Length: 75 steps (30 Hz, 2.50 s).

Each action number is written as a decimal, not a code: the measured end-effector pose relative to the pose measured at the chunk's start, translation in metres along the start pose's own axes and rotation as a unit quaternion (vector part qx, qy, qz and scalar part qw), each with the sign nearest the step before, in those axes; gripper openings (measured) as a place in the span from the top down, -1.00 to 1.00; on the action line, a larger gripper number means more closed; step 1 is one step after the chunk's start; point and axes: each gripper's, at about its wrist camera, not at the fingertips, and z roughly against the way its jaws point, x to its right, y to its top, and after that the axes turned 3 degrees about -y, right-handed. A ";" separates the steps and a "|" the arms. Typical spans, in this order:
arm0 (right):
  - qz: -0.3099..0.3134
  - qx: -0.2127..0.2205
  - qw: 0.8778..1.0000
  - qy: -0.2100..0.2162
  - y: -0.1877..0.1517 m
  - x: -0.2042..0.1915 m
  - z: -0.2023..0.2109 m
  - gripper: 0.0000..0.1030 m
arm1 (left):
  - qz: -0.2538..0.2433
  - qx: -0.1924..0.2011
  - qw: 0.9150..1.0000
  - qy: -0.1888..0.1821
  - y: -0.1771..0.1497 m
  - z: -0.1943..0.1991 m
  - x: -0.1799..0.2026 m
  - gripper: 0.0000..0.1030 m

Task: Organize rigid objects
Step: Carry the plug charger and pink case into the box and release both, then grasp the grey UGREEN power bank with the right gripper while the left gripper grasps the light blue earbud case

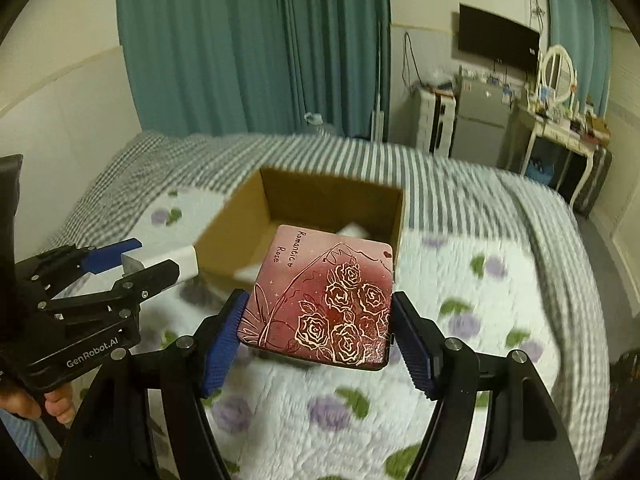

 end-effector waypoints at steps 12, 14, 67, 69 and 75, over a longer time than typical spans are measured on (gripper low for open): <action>0.038 0.013 0.999 -0.010 0.068 0.017 -0.049 -0.37 | 0.010 0.011 1.000 0.015 0.059 -0.066 -0.016 0.00; 0.038 0.007 0.999 -0.011 0.072 0.022 -0.070 -0.37 | 0.014 0.005 1.000 0.014 0.065 -0.087 -0.020 0.00; -0.026 0.004 0.999 -0.044 0.004 0.012 0.006 -1.00 | 0.052 0.011 0.997 0.048 -0.027 -0.010 -0.021 -0.50; -0.025 -0.026 0.998 -0.043 -0.014 0.007 -0.022 -1.00 | 0.053 -0.006 0.997 0.056 -0.045 -0.028 -0.023 -0.50; -0.029 -0.086 0.996 -0.021 -0.052 -0.008 -0.088 -1.00 | 0.054 -0.044 0.996 0.051 -0.069 -0.065 -0.026 -0.50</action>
